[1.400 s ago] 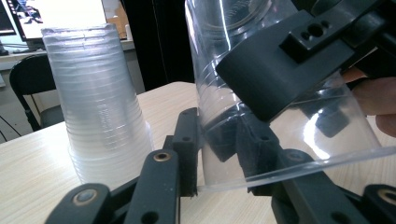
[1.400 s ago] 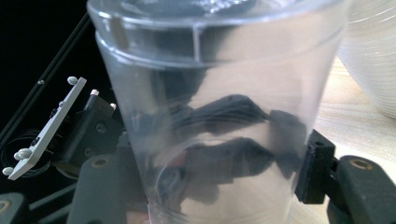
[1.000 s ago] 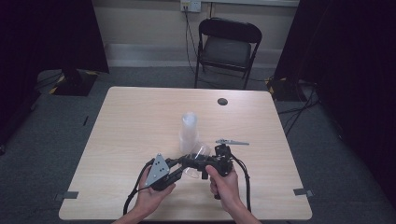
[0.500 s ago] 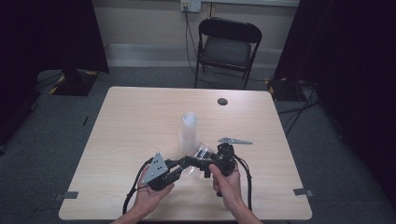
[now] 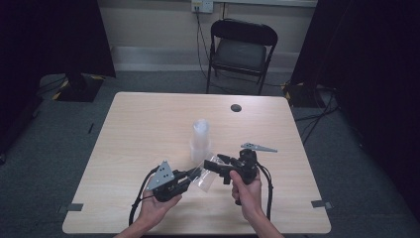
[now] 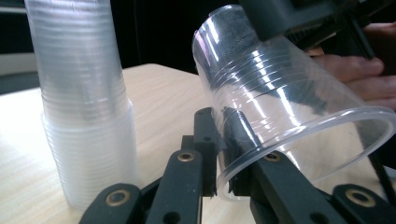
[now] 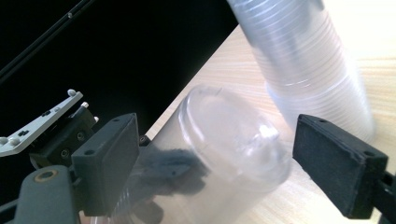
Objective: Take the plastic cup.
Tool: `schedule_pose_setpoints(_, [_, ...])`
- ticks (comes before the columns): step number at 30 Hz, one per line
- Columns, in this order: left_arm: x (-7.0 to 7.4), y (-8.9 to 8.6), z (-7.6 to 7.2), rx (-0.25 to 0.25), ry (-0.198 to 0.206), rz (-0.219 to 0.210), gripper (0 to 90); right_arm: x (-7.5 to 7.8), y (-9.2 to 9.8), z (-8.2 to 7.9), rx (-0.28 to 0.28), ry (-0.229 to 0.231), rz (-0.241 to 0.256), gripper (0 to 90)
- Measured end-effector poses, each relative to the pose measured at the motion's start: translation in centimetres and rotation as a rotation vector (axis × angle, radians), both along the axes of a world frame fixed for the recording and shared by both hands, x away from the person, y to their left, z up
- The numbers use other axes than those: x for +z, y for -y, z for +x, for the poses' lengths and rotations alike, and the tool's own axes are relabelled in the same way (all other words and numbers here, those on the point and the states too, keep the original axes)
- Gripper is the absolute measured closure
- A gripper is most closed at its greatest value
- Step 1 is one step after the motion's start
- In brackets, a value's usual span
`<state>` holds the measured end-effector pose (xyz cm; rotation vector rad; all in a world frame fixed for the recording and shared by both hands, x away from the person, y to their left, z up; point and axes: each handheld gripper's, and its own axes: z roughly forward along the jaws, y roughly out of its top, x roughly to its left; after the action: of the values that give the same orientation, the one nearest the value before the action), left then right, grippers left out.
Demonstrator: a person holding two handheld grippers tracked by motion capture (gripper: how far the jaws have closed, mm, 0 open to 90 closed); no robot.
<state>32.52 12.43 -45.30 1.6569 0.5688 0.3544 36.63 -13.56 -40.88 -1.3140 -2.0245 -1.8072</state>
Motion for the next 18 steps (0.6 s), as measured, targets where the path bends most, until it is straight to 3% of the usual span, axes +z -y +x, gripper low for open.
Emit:
schedule_pose_setpoints(4, [0.1,-0.3,0.2,-0.006,-0.050,0.027,84.7,0.2,0.4,0.0,-0.010,0.016,-0.001,14.5])
schedule_pose_setpoints(12, [1.0,-0.6,0.3,-0.019,-0.105,0.083,84.2,0.7,1.0,0.0,-0.015,0.043,-0.013,15.6])
schedule_pose_setpoints(18, [1.1,-0.5,0.2,0.006,-0.105,0.115,85.0,1.0,1.3,-0.2,-0.014,0.085,-0.022,15.7])
